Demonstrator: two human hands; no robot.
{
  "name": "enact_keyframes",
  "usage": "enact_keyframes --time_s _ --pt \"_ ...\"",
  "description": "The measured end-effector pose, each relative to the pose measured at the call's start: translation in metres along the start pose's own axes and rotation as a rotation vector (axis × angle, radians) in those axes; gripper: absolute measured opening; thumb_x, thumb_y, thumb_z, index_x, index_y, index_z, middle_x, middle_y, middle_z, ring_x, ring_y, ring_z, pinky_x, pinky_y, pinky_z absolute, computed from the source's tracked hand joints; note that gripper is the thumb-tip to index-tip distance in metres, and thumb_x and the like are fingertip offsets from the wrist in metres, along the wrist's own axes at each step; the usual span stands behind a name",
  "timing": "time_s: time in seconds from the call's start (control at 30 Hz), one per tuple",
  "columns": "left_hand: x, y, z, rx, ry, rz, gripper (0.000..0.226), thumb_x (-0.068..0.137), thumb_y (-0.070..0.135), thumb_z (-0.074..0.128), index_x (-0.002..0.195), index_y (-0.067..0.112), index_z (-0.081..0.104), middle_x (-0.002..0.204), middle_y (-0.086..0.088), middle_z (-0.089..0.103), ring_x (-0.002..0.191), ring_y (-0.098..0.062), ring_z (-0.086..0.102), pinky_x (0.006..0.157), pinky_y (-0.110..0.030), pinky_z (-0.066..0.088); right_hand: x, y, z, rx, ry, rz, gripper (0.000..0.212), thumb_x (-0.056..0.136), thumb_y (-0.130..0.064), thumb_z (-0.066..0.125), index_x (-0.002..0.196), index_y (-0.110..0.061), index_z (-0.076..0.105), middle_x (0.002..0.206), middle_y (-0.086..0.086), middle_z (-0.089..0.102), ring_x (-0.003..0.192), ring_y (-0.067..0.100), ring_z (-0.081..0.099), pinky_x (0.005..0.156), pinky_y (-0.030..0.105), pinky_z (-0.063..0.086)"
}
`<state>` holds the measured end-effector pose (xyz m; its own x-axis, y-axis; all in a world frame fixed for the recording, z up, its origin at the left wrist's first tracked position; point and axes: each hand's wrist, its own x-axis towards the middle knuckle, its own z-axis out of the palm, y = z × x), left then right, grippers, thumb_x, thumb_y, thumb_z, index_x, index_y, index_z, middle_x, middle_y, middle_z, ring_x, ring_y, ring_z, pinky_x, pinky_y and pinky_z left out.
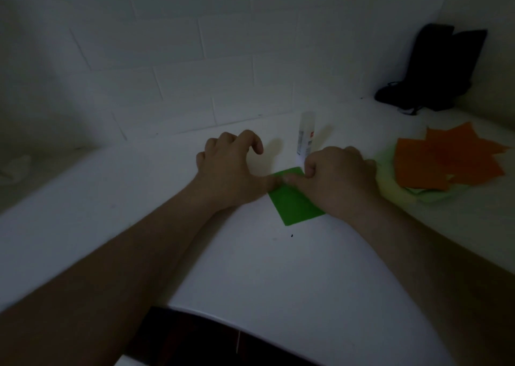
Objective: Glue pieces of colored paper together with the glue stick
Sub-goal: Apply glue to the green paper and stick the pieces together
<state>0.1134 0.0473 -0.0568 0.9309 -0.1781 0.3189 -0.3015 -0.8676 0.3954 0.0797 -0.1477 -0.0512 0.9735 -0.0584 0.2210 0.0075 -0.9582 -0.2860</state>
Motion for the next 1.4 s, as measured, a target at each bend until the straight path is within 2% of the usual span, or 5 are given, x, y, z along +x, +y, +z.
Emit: enact_keyframes --time_s 0.3,0.43,0.73,1.13,1.4 --pt "0.003 -0.01 -0.011 0.082 -0.046 -0.055 0.031 0.082 0.055 0.072 0.108 0.046 0.057 0.128 0.001 0.049 0.127 -0.031 0.039 0.104 -0.05 0.03 0.004 0.013 -0.001 -0.025 0.077 0.024 0.041 0.096 -0.057 0.057 0.07 -0.025 0.053 0.074 -0.009 0.051 0.093 0.025 0.048 0.081 0.04 0.035" --pt "-0.001 -0.009 -0.016 -0.022 -0.091 0.2 0.032 0.081 0.053 0.05 0.107 0.06 0.068 0.118 0.009 0.049 0.117 -0.021 0.038 0.101 -0.042 0.029 0.0 0.01 -0.004 0.108 0.069 -0.133 0.021 0.099 -0.051 0.051 0.108 -0.042 0.067 0.103 -0.008 0.056 0.107 0.025 0.047 0.083 0.04 0.032" --pt "-0.007 -0.015 -0.014 0.035 -0.165 0.34 0.045 0.077 0.069 0.037 0.106 0.063 0.07 0.111 0.02 0.053 0.111 -0.012 0.035 0.09 -0.031 0.016 -0.008 0.016 -0.009 -0.2 -0.207 -0.223 0.05 0.1 -0.067 0.02 0.149 -0.065 0.026 0.107 -0.002 0.028 0.113 0.026 0.035 0.093 0.046 0.037" --pt "-0.002 -0.015 -0.013 0.059 -0.122 0.229 0.056 0.072 0.067 0.03 0.108 0.059 0.072 0.106 0.02 0.054 0.11 -0.01 0.036 0.091 -0.032 0.019 -0.014 0.012 -0.01 -0.177 -0.202 -0.28 0.05 0.101 -0.06 0.024 0.151 -0.062 0.024 0.107 -0.006 0.025 0.111 0.023 0.033 0.089 0.043 0.034" --pt "-0.001 -0.012 -0.01 0.073 -0.048 0.205 0.043 0.082 0.057 0.042 0.106 0.046 0.076 0.101 0.015 0.061 0.107 -0.017 0.048 0.097 -0.041 0.033 -0.006 0.024 -0.015 -0.124 -0.125 -0.17 0.043 0.105 -0.044 0.029 0.131 -0.04 0.063 0.106 -0.001 0.042 0.103 0.022 0.037 0.084 0.041 0.035"
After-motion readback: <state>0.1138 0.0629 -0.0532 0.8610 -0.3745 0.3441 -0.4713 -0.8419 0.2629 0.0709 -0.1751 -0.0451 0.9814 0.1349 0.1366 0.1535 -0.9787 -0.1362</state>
